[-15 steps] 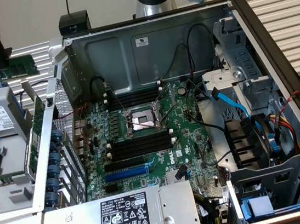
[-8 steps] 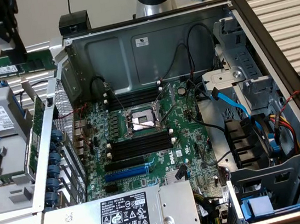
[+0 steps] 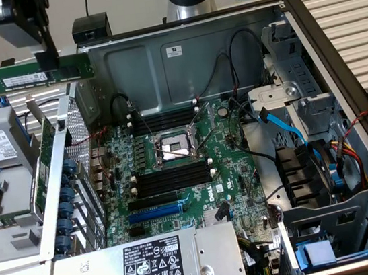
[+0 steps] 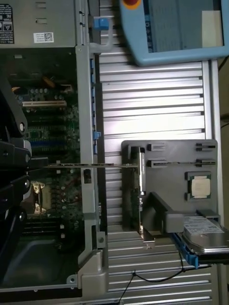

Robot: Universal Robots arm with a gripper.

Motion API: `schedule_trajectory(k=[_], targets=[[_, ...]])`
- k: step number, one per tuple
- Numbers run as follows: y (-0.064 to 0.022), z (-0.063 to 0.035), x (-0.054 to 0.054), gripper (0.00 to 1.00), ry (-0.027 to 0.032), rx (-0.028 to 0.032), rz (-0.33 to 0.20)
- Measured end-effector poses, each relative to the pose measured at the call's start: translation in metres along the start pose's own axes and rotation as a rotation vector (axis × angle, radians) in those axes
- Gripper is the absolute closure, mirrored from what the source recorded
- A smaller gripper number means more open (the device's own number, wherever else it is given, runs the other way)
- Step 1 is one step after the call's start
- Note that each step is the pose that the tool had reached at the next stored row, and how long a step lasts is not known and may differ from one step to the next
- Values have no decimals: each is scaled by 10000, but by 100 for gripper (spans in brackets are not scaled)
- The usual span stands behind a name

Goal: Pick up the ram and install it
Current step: 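Pick up the ram and move it above insertion slot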

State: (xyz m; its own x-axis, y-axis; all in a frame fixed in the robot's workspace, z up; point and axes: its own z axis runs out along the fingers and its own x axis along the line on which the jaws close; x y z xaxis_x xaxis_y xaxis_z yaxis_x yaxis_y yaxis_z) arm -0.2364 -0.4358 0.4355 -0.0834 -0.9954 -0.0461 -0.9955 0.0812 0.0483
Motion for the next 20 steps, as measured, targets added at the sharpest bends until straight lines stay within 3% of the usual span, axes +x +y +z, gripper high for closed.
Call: schedule_trajectory(k=[4, 20], targets=[[-128, -4, -20, 88, -8, 42, -3], [-829, -30, -95, 88, -8, 46, -3]])
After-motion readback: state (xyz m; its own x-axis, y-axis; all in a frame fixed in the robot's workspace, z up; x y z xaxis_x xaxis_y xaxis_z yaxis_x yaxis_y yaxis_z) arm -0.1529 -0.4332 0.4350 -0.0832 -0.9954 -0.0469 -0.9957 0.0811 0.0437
